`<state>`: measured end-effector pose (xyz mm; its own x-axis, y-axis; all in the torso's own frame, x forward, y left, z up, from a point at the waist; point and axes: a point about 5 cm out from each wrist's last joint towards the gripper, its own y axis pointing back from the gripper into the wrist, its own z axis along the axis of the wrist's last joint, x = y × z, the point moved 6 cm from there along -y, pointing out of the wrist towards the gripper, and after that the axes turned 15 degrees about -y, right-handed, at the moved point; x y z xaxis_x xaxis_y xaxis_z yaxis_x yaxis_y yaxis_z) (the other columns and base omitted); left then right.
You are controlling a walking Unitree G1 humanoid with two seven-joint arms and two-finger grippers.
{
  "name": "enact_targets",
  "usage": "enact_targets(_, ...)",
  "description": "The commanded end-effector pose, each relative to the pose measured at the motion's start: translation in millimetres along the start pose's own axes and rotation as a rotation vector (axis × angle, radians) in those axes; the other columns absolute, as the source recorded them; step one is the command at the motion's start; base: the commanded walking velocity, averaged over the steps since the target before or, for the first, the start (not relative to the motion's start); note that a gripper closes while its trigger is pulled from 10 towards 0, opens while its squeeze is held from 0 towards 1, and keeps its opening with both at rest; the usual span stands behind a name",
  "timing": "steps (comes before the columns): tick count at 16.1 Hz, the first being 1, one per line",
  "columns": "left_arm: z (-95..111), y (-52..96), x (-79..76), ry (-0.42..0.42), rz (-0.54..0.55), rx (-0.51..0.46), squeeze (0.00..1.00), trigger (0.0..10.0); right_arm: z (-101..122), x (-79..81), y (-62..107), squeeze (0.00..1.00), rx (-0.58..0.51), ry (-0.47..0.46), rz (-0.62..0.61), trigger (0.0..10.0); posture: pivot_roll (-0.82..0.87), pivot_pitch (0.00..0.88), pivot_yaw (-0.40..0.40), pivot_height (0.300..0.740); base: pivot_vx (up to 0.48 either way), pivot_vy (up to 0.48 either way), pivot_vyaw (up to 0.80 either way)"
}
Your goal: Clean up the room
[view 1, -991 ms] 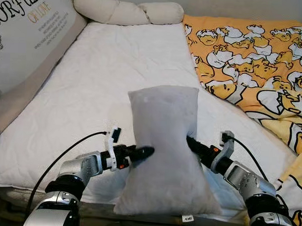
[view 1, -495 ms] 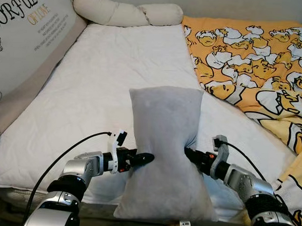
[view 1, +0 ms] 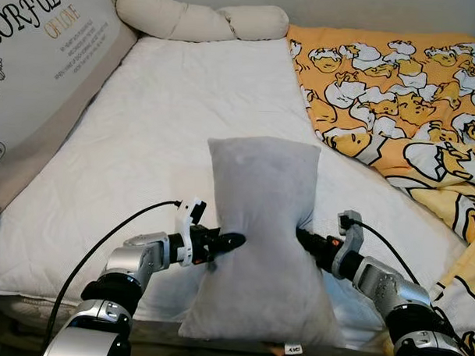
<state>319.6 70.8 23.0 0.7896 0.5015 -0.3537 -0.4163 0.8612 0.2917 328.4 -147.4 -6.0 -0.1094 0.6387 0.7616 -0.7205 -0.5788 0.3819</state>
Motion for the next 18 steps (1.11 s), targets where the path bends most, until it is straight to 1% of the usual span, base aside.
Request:
enact_targets(1,3,-6.0,-5.1,-0.014,-0.02,-0.003,0.0,0.0,-9,-0.9,-2.6,0.0,0.011,-0.002,-0.012,0.0,-0.11,0.0,0.055,0.74,0.0,0.0,0.0)
enact_targets(4,4,-6.7,-2.8,-0.017,0.0,-0.008,0.0,0.0,-13,1.9,-1.6,0.0,0.013,-0.027,0.002,0.0,-0.11,0.0,0.072,0.74,0.0,0.0,0.0)
enact_targets(6,9,-9.1,-3.4,-0.063,0.008,-0.002,0.0,0.0,-5,11.0,-3.9,0.0,-0.032,-0.053,0.035,0.0,-0.09,0.0,0.051,0.74,0.0,0.0,0.0)
enact_targets(7,19,-9.1,-1.8,-0.07,0.023,-0.041,0.0,0.0,-1,16.1,-6.3,0.0,-0.042,-0.042,0.047,0.0,-0.08,0.0,0.043,0.74,0.0,0.0,0.0)
enact_targets(8,30,-8.2,2.4,-0.095,0.059,-0.081,0.0,0.0,5,23.4,-9.0,0.0,-0.061,-0.04,0.07,0.0,-0.08,0.0,0.044,0.74,0.0,0.0,0.0)
enact_targets(9,36,-7.6,4.8,-0.101,0.08,-0.1,0.0,0.0,9,27.2,-9.9,0.0,-0.07,-0.032,0.079,0.0,-0.08,0.0,0.048,0.74,0.0,0.0,0.0)
enact_targets(10,51,-6.9,7.6,-0.114,0.112,-0.147,0.0,0.0,22,36.5,-10.7,0.0,-0.103,-0.003,0.097,0.0,-0.08,0.0,0.051,0.74,0.0,0.0,0.0)
enact_targets(11,57,-7.1,6.8,-0.126,0.113,-0.16,0.0,0.0,27,39.1,-10.3,0.0,-0.124,0.026,0.096,0.0,-0.08,0.0,0.05,0.74,0.0,0.0,0.0)
enact_targets(13,84,-6.9,4.4,-0.187,0.134,-0.216,0.0,0.0,59,48.6,-8.0,0.0,-0.266,0.103,0.062,0.0,-0.08,0.0,0.054,0.74,0.0,0.0,0.0)
enact_targets(14,98,-5.3,4.5,-0.214,0.168,-0.262,0.0,0.0,71,56.5,-6.6,0.0,-0.334,0.167,0.057,0.0,-0.09,0.0,0.068,0.74,0.0,0.0,0.0)
enact_targets(15,101,-4.4,3.5,-0.247,0.199,-0.273,0.0,0.0,72,61.6,-6.4,0.0,-0.35,0.222,0.05,0.0,-0.1,0.0,0.075,0.74,0.0,0.0,0.0)
enact_targets(16,98,-5.0,2.5,-0.28,0.212,-0.255,0.0,0.0,70,64.1,-6.4,0.0,-0.346,0.235,0.052,0.1,-0.1,0.0,0.074,0.74,0.0,0.0,0.0)
enact_targets(17,93,-5.5,0.5,-0.342,0.245,-0.225,0.0,0.0,71,70.2,-3.3,0.0,-0.386,0.219,0.064,0.5,-0.08,0.0,0.062,0.74,0.0,0.0,0.0)
enact_targets(18,93,-5.4,0.3,-0.35,0.251,-0.223,0.0,0.0,72,70.6,-2.6,0.0,-0.396,0.215,0.064,0.5,-0.08,0.0,0.059,0.74,0.0,0.0,0.0)
